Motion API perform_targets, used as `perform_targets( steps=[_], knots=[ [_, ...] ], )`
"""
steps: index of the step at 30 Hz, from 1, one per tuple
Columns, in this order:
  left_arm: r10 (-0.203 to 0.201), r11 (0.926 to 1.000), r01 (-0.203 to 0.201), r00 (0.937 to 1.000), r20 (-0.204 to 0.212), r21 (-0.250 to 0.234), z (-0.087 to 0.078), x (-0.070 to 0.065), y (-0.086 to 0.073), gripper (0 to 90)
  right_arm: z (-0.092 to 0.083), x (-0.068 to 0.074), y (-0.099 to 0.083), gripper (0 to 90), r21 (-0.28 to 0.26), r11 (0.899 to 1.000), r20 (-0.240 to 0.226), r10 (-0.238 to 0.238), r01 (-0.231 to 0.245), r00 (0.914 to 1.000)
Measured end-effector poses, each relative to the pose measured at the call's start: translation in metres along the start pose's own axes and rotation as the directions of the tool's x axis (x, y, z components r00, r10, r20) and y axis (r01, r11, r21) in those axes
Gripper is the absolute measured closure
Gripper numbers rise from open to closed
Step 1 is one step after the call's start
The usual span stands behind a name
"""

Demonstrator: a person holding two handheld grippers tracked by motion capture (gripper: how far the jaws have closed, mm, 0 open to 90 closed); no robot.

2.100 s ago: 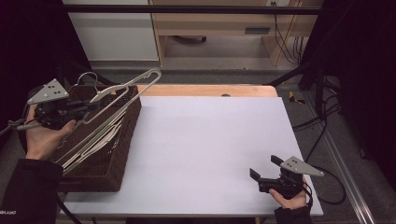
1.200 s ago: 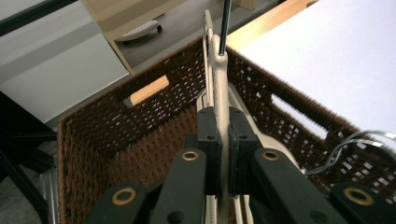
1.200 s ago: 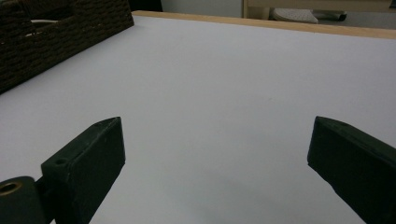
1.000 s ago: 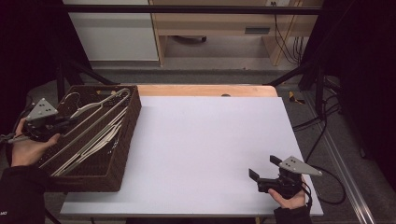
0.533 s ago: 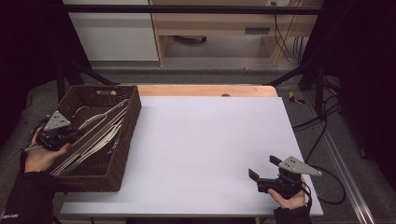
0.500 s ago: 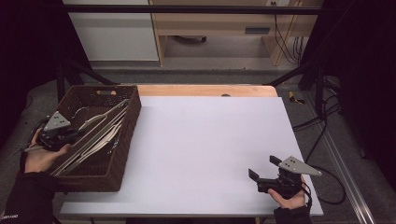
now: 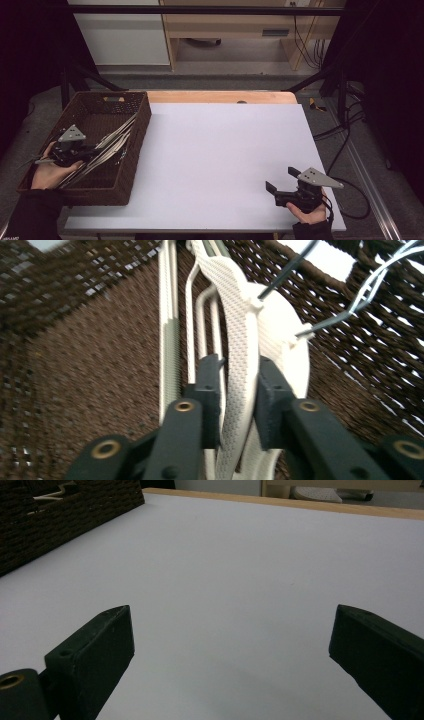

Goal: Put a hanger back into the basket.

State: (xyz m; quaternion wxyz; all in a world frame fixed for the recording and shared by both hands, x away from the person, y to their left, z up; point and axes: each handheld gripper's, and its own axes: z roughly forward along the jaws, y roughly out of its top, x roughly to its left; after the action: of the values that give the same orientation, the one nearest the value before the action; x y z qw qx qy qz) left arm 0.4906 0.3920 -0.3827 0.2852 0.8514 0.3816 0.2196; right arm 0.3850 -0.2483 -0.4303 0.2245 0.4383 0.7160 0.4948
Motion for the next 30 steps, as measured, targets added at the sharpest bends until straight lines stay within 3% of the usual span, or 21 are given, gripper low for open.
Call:
perform_targets(
  steps=[3,5,12,16,20,23,25,30],
  knots=[
    [0.009,0.9998,-0.009,0.9999,-0.006,0.019,0.003,-0.003,0.001,66.8,0.001,0.0,0.0,4.7,-0.003,1.0,-0.002,-0.005,0.005,1.0],
    [0.014,0.9994,-0.014,0.9998,0.013,0.033,0.003,-0.004,0.002,63.2,0.001,0.0,0.0,4.7,-0.003,1.0,-0.002,-0.006,0.006,1.0],
    [0.032,0.9995,-0.032,0.9991,0.028,0.006,-0.006,-0.011,0.005,52.2,0.0,0.001,0.0,4.7,-0.002,1.0,-0.001,0.0,0.0,1.0],
    [0.035,0.9989,-0.035,0.9993,0.009,-0.033,-0.016,-0.016,0.011,48.5,0.0,0.001,0.001,4.7,-0.004,1.0,-0.003,-0.002,0.002,1.0],
    [0.052,0.9922,-0.054,0.9984,-0.02,-0.112,-0.034,-0.023,0.022,40.7,-0.001,0.0,0.001,4.7,-0.007,1.0,0.0,0.001,-0.001,1.0],
    [-0.014,0.9717,0.01,0.9998,-0.013,-0.236,-0.043,-0.034,0.03,33.0,-0.001,0.0,0.001,4.5,-0.013,1.0,-0.002,0.0,0.0,1.0],
    [-0.045,0.9498,0.044,0.999,0.004,-0.31,-0.049,-0.043,0.034,27.7,-0.002,0.0,0.001,4.5,-0.019,1.0,-0.002,-0.005,0.005,1.0],
    [-0.066,0.907,0.081,0.9966,0.05,-0.413,-0.054,-0.068,0.041,14.4,-0.003,0.0,0.002,4.4,-0.025,1.0,-0.004,0.001,-0.001,1.0]
  ],
)
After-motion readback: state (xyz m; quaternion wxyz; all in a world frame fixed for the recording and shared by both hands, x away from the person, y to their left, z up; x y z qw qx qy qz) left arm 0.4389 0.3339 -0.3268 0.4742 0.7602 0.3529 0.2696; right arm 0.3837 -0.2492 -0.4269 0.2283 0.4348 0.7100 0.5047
